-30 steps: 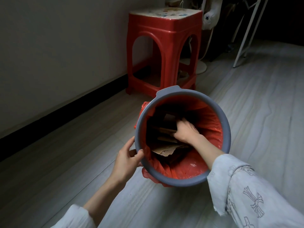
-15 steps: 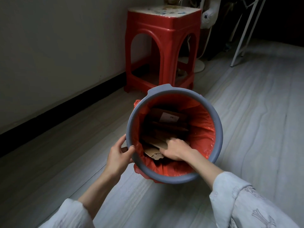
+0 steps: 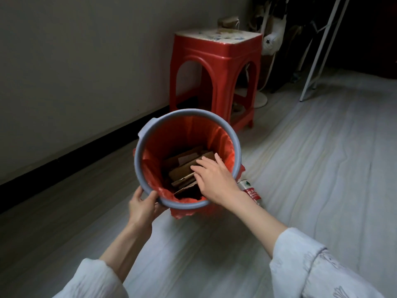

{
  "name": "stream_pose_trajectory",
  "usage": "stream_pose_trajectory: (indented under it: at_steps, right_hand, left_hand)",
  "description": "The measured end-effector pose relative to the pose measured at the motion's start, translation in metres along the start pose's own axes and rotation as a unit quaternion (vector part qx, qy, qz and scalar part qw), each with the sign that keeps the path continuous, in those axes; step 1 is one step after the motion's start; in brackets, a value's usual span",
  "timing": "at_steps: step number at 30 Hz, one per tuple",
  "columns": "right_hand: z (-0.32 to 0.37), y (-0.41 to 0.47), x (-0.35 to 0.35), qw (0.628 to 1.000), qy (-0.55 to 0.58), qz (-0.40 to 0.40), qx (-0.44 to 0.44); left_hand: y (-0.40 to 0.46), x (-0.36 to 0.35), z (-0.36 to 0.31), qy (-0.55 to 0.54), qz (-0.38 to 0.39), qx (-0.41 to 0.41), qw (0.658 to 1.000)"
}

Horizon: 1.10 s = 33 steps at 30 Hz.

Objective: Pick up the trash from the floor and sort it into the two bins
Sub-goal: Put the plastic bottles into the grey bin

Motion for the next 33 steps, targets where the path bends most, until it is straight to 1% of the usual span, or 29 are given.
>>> stream_pose_trajectory:
  at_steps: [3, 4, 5, 7, 9, 10, 12, 13, 15, 16, 17, 20, 24, 27, 28, 29, 30, 31, 32, 33]
  right_hand:
    - [-0.007, -0.011, 0.030, 0.984, 0.031, -0.174, -0.018]
    - [-0.014, -0.017, 0.034, 0.978, 0.040, -0.200, -0.034]
    - [-0.024, -0.024, 0.035, 0.975, 0.037, -0.209, -0.061]
    - [-0.052, -0.038, 0.028, 0.968, 0.026, -0.209, -0.140]
    - [-0.085, -0.054, 0.003, 0.960, 0.028, -0.167, -0.221]
    - [-0.099, -0.061, -0.013, 0.958, 0.029, -0.124, -0.255]
    - [-0.125, -0.075, -0.053, 0.948, 0.022, -0.004, -0.316]
    - [-0.138, -0.083, -0.073, 0.937, 0.019, 0.061, -0.342]
    - [-0.158, -0.102, -0.105, 0.906, 0.035, 0.162, -0.389]
    - [-0.165, -0.110, -0.116, 0.891, 0.047, 0.196, -0.406]
    - [-0.171, -0.116, -0.129, 0.882, 0.056, 0.221, -0.412]
    - [-0.185, -0.121, -0.158, 0.872, 0.070, 0.262, -0.406]
    - [-0.191, -0.114, -0.190, 0.881, 0.056, 0.289, -0.371]
    - [-0.189, -0.114, -0.207, 0.874, 0.077, 0.294, -0.380]
    - [-0.189, -0.116, -0.210, 0.862, 0.100, 0.290, -0.404]
    - [-0.189, -0.121, -0.213, 0.841, 0.140, 0.285, -0.438]
    - [-0.188, -0.126, -0.213, 0.807, 0.200, 0.278, -0.481]
    - [-0.186, -0.131, -0.213, 0.768, 0.280, 0.250, -0.520]
    - [-0.182, -0.135, -0.210, 0.713, 0.381, 0.209, -0.550]
    - [-0.174, -0.139, -0.208, 0.644, 0.486, 0.169, -0.566]
  left_hand:
    - [0.006, 0.002, -0.002, -0.039, -0.029, -0.002, 0.999]
    - [0.008, 0.000, -0.004, -0.046, -0.034, -0.007, 0.998]
    - [0.009, -0.002, -0.005, -0.051, -0.038, -0.012, 0.998]
    - [0.012, -0.007, -0.005, -0.054, -0.050, -0.024, 0.997]
    - [0.015, -0.011, -0.002, -0.049, -0.064, -0.040, 0.996]
    - [0.016, -0.013, 0.000, -0.048, -0.067, -0.049, 0.995]
    - [0.020, -0.020, 0.002, -0.044, -0.062, -0.066, 0.995]
    - [0.022, -0.024, 0.003, -0.045, -0.055, -0.073, 0.995]
    - [0.024, -0.034, 0.004, -0.051, -0.035, -0.085, 0.994]
    - [0.024, -0.038, 0.003, -0.052, -0.025, -0.091, 0.994]
    - [0.025, -0.041, 0.004, -0.050, -0.020, -0.094, 0.994]
    - [0.027, -0.044, 0.009, -0.036, -0.010, -0.098, 0.995]
    - [0.027, -0.043, 0.026, -0.021, -0.020, -0.095, 0.995]
    - [0.027, -0.043, 0.037, -0.008, -0.036, -0.093, 0.995]
    - [0.026, -0.041, 0.038, -0.001, -0.040, -0.095, 0.995]
    - [0.025, -0.040, 0.039, 0.007, -0.043, -0.094, 0.995]
    - [0.026, -0.038, 0.040, 0.015, -0.045, -0.093, 0.995]
    - [0.025, -0.037, 0.041, 0.023, -0.047, -0.089, 0.995]
    - [0.024, -0.035, 0.042, 0.030, -0.053, -0.085, 0.994]
    - [0.023, -0.033, 0.042, 0.035, -0.061, -0.081, 0.994]
Point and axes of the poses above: each hand's wrist, its own y-axis towards the middle knuckle, its own x-axis out of the back of the hand, z = x × y, the point moved 8 cm from there along y, towards the middle knuckle, and after that the axes turned 14 degrees about -y, right-handed, at the moved point
